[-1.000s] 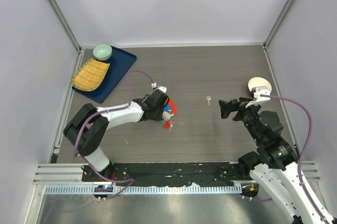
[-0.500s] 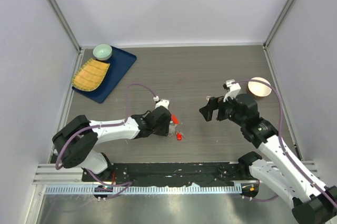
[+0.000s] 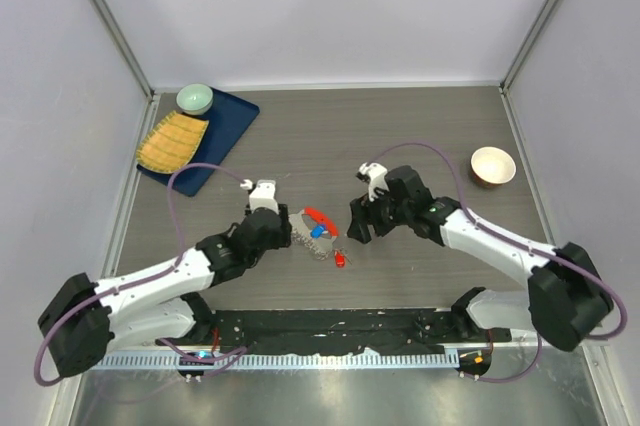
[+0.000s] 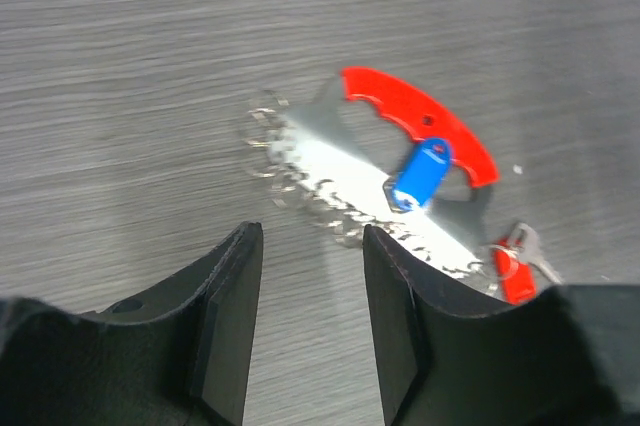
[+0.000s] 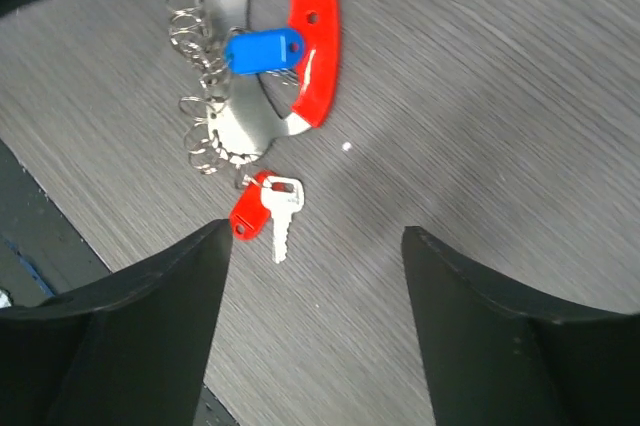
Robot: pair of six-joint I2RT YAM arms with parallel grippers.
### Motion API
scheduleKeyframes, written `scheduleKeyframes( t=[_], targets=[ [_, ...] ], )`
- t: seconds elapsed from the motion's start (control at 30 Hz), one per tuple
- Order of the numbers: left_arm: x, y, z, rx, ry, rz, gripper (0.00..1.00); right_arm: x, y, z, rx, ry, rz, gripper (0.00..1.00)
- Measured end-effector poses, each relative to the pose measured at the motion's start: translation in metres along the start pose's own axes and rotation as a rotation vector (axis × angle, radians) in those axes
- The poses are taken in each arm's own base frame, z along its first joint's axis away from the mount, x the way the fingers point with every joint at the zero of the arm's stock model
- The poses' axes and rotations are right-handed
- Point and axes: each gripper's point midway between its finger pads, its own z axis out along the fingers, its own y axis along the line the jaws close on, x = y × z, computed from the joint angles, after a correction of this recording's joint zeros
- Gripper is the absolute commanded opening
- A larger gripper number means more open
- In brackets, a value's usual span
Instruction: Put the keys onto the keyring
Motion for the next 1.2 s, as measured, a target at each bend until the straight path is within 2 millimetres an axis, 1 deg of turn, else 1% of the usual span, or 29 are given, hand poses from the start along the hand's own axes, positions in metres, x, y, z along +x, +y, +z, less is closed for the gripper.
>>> scheduleKeyframes(
  t=[0.03, 0.17, 0.2, 0.3, 0.37, 0.4, 0.47, 0.6, 0.77, 0.83, 0.87, 0.93, 0.97, 1.0, 1.03, 1.07, 1.13, 1.2],
  targets=[
    [-0.001, 0.010, -0.003, -0.024, -0.022, -0.008, 0.50, 0.000, 0.005, 0.006, -0.021, 0.017, -0.027, 0.65],
    [-0.002, 0.047, -0.011, -0.111, -0.102, -0.013, 0.52, -0.007, 0.025, 0.032, -0.107, 0.067, -0.143, 0.59],
    [-0.002, 0.055, -0.014, -0.130, -0.125, -0.007, 0.53, -0.007, 0.030, 0.037, -0.128, 0.079, -0.177, 0.55],
    [-0.005, 0.074, -0.021, -0.174, -0.198, -0.006, 0.55, -0.008, 0.045, 0.053, -0.191, 0.111, -0.269, 0.47],
    [-0.006, 0.084, -0.024, -0.196, -0.247, -0.013, 0.55, -0.006, 0.054, 0.063, -0.235, 0.133, -0.323, 0.45],
    [-0.005, 0.088, -0.025, -0.202, -0.269, -0.018, 0.55, -0.005, 0.058, 0.068, -0.254, 0.147, -0.343, 0.41],
    [-0.004, 0.096, -0.028, -0.213, -0.310, -0.031, 0.56, -0.004, 0.063, 0.076, -0.283, 0.166, -0.375, 0.40],
    [-0.003, 0.104, -0.031, -0.210, -0.369, -0.055, 0.56, 0.001, 0.071, 0.091, -0.330, 0.201, -0.420, 0.40],
    [-0.014, 0.100, -0.035, -0.187, -0.420, -0.090, 0.56, 0.017, 0.077, 0.105, -0.373, 0.260, -0.441, 0.39],
    [-0.014, 0.099, -0.034, -0.185, -0.420, -0.090, 0.56, 0.023, 0.078, 0.108, -0.384, 0.280, -0.445, 0.38],
    [-0.013, 0.099, -0.033, -0.187, -0.417, -0.088, 0.56, 0.026, 0.079, 0.109, -0.388, 0.291, -0.448, 0.36],
    [-0.010, 0.099, -0.030, -0.191, -0.403, -0.077, 0.56, 0.031, 0.080, 0.110, -0.397, 0.305, -0.456, 0.26],
    [-0.008, 0.100, -0.029, -0.194, -0.395, -0.070, 0.56, 0.032, 0.081, 0.110, -0.401, 0.310, -0.459, 0.24],
    [-0.006, 0.100, -0.027, -0.197, -0.385, -0.063, 0.56, 0.034, 0.082, 0.110, -0.404, 0.313, -0.463, 0.13],
    [-0.004, 0.099, -0.026, -0.197, -0.376, -0.056, 0.57, 0.034, 0.083, 0.110, -0.408, 0.313, -0.463, 0.10],
    [-0.003, 0.099, -0.025, -0.196, -0.370, -0.051, 0.56, 0.033, 0.083, 0.110, -0.408, 0.310, -0.467, 0.09],
    [0.000, 0.098, -0.022, -0.192, -0.356, -0.040, 0.57, 0.033, 0.083, 0.110, -0.408, 0.311, -0.466, 0.01],
    [0.002, 0.096, -0.021, -0.183, -0.344, -0.024, 0.57, 0.033, 0.083, 0.110, -0.408, 0.309, -0.466, 0.01]
  ],
)
